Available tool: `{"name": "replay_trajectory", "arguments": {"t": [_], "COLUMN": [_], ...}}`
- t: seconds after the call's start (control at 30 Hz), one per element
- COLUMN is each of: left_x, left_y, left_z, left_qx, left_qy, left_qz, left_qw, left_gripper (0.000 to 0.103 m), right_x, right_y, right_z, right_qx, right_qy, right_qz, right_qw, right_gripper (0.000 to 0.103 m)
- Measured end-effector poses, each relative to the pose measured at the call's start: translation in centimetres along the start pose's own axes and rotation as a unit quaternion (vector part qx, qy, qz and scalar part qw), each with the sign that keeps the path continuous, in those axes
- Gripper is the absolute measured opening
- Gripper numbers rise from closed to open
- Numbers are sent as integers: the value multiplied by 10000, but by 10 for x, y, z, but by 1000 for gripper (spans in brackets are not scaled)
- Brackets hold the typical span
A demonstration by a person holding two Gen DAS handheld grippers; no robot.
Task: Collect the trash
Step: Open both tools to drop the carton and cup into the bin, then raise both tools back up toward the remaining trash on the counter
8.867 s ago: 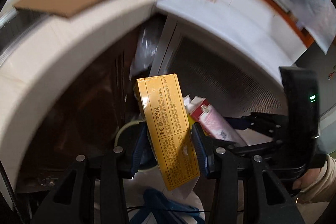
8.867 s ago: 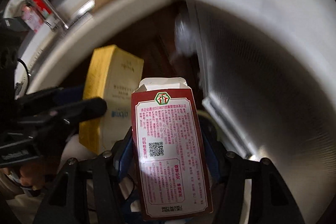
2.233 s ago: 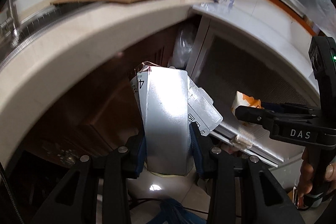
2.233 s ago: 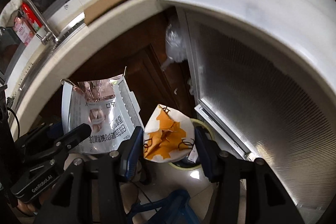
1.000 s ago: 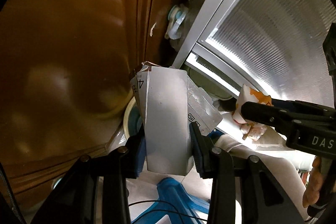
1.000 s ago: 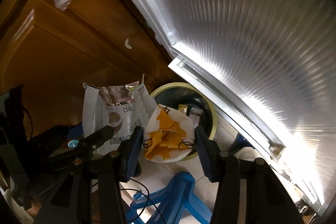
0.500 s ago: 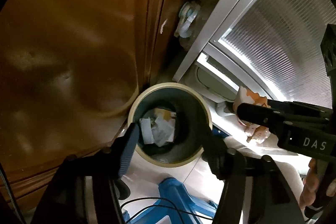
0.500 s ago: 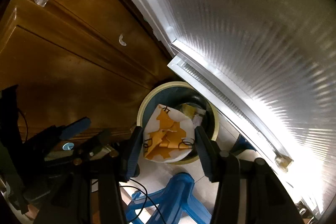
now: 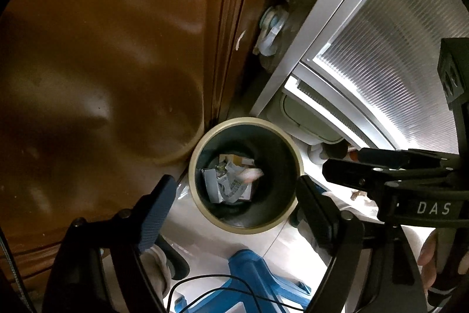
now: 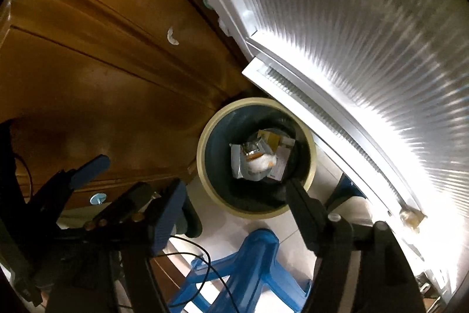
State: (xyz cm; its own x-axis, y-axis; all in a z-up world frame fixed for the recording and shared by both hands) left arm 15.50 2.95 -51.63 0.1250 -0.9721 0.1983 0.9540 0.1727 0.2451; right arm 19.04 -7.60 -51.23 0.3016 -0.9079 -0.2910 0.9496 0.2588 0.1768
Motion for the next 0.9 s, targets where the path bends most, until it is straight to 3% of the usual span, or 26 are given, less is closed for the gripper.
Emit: {"name": "replay_trajectory", "arguments": {"t": [0.27,0.33,0.53,0.7,0.9], "left_x": [7,11,28,37,48], "left_y": [-1,-2,-8,-14,-17], "left_z": [-2,1,17,48,119], "left_qx": [-9,-4,38,123,580], "left_qy": [8,-47,-272,-486,-840], "left_qz": [-101,-156,-427,-477,-507], "left_qw": [9999,9999,9987,9976,9935], "left_gripper": [83,92,102,102,102], "right_x": [-3,-1,2,-3,-23], "right_y": [-2,-3,-12,-18,-11], "right_z": [12,16,31,58,137], "right_qx": [288,336,396,550,1264], "right_qy": [-386,-490,-619,-725,-953], "right_qz": [199,225,266,419,853], "right_qw": [9986,9980,9969,9950,9837], "right_gripper": [72,72,72,72,72]}}
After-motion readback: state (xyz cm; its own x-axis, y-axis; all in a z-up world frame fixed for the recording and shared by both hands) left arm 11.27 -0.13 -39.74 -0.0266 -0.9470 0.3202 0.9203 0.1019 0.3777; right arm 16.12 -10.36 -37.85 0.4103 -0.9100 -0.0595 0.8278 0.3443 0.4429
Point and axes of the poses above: each gripper's, at about its wrist camera, not at the fingertips, and z roughly against the way its jaws point, x to its right, y to its top, the point moved 10 cm from there along -z, roughly the way its jaws point, and after that the axes turned 6 degrees about z, right-handed, at the moved point
